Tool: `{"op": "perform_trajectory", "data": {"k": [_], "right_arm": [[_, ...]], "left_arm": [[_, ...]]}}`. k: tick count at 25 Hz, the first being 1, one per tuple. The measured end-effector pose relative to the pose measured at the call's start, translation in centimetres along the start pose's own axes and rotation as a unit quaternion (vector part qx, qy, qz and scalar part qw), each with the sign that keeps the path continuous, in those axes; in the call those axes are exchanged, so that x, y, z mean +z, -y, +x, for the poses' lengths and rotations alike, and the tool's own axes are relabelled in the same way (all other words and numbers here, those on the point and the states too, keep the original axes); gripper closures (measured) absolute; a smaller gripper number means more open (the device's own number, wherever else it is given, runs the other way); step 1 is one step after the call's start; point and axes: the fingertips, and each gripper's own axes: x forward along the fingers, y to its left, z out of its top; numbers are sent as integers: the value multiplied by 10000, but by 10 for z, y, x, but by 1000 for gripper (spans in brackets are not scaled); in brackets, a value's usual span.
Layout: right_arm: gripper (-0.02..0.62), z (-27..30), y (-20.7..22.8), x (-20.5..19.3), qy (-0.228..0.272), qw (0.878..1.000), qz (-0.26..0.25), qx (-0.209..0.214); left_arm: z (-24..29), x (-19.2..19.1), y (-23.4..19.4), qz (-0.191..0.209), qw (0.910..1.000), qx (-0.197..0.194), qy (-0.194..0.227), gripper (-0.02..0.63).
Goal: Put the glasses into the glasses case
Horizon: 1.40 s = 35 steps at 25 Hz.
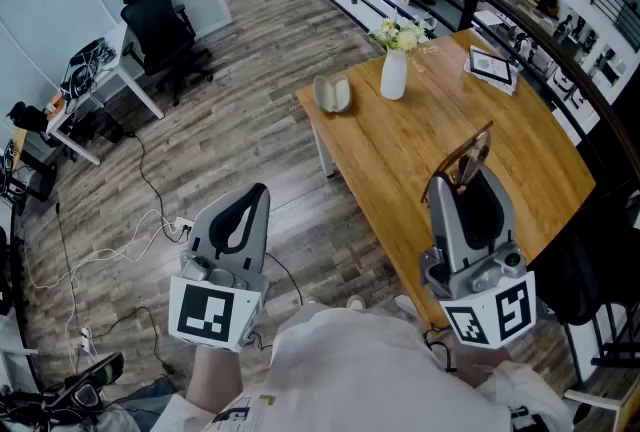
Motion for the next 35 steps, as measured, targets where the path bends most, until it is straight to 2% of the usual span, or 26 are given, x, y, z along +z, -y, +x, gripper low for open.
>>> {"op": "perform_trajectory", "data": {"k": [6, 22, 29, 35], "right_arm": [[422, -3, 3, -7, -105, 9999, -48, 13], [423, -8, 11, -18, -183, 9996, 206, 76], [423, 2, 17, -42, -252, 9994, 230, 81], [423, 32, 19, -64, -306, 9993, 218, 95]], "left_arm": [[1, -6, 7, 85, 9999, 59, -48, 589], [2, -8, 19, 70, 9999, 75, -114, 589], [20, -22, 15, 91, 9999, 37, -116, 589], [42, -35, -7, 43, 9999, 0, -102, 589]]}}
